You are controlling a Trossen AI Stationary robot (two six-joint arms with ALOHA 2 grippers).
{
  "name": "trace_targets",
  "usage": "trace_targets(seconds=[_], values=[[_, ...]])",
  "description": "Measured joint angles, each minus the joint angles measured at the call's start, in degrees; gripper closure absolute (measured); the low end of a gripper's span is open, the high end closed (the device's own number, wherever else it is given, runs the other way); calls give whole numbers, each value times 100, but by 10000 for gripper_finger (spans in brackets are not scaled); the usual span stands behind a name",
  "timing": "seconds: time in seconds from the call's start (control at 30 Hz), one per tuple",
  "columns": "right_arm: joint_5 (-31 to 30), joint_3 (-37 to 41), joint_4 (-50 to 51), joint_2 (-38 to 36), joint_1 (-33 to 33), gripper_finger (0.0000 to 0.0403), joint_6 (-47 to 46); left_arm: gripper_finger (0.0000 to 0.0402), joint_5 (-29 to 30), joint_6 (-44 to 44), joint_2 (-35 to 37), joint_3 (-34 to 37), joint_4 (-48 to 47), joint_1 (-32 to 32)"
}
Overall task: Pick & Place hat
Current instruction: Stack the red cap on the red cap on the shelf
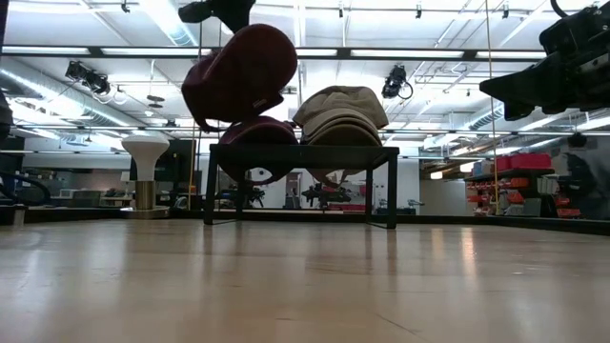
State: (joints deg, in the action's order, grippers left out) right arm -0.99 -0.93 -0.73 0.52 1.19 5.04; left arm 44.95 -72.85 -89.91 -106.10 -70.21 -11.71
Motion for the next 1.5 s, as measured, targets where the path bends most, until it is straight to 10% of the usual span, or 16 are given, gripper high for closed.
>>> trace_targets(seconds=[0.4,1.5], values=[[0,0,0,0,-1,392,0,401,-357,-1619,-20,2,959,-498],[0,0,2,1,0,392,0,401,-1106,-2076,-728,-2,1160,-895]])
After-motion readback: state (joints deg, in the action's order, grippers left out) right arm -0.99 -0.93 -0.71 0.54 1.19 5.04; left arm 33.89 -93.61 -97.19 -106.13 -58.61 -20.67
